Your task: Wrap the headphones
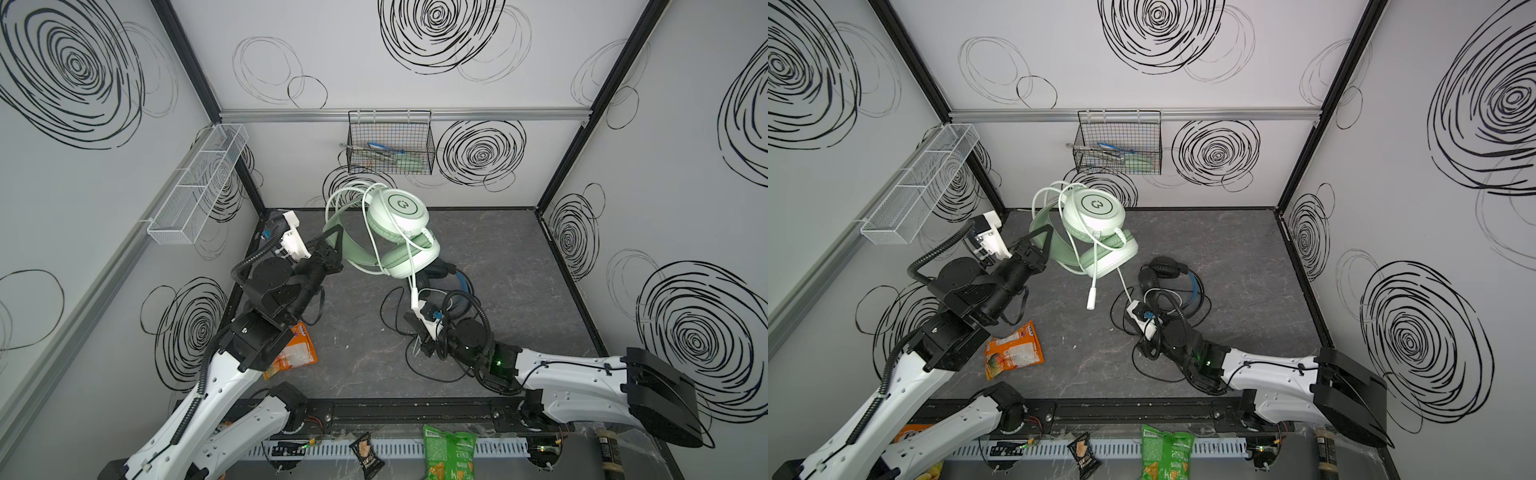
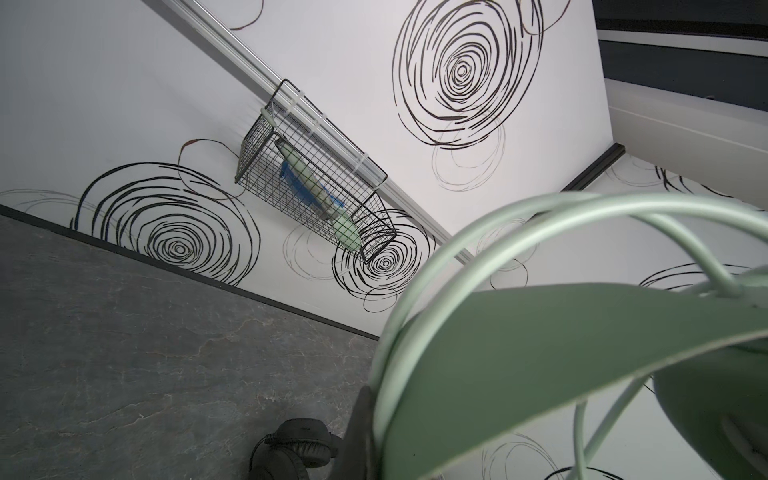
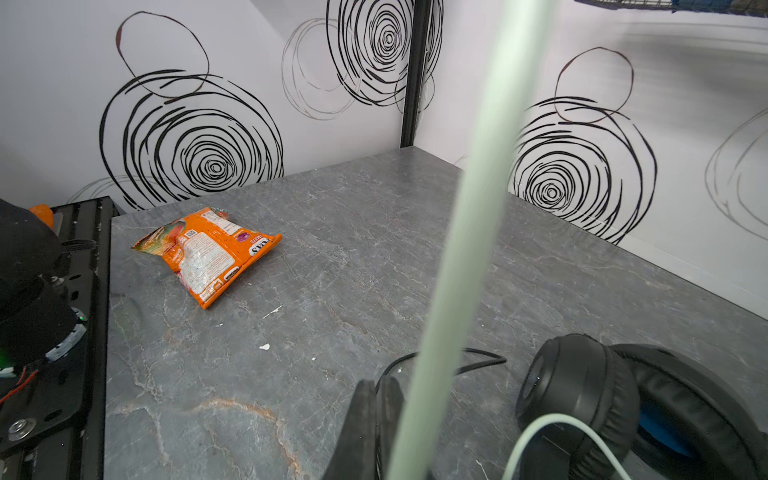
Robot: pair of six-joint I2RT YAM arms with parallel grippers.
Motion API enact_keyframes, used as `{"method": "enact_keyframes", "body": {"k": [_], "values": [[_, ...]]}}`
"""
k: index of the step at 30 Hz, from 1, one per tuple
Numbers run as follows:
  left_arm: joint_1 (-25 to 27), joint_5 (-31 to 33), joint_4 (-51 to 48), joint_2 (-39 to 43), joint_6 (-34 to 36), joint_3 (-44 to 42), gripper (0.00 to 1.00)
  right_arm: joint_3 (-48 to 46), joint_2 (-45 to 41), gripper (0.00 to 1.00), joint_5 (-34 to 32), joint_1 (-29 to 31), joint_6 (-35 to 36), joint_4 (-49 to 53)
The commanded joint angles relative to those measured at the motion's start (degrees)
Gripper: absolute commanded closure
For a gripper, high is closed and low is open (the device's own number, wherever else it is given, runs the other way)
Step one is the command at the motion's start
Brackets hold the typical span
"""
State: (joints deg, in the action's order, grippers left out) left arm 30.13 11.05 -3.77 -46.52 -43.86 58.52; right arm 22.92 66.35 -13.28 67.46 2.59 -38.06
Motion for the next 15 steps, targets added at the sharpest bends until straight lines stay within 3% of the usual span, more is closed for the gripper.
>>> {"method": "enact_keyframes", "body": {"k": [1,9,15], "values": [[-0.9,6.4,8.6,-0.5,-3.6,1.5,1.00,2.0,1.9,1.00,-4.0,2.1,-0.6,2.1],[-1.6,14.1,9.4,-4.7,-0.4,0.0,1.00,5.4,5.9,1.00,-6.8,5.9,-0.7,4.3],[-0.8,24.1,12.5,-8.2,8.2,-2.0,1.00,8.1,8.1,1.00,-7.7,7.9,-0.8,6.2]]}}
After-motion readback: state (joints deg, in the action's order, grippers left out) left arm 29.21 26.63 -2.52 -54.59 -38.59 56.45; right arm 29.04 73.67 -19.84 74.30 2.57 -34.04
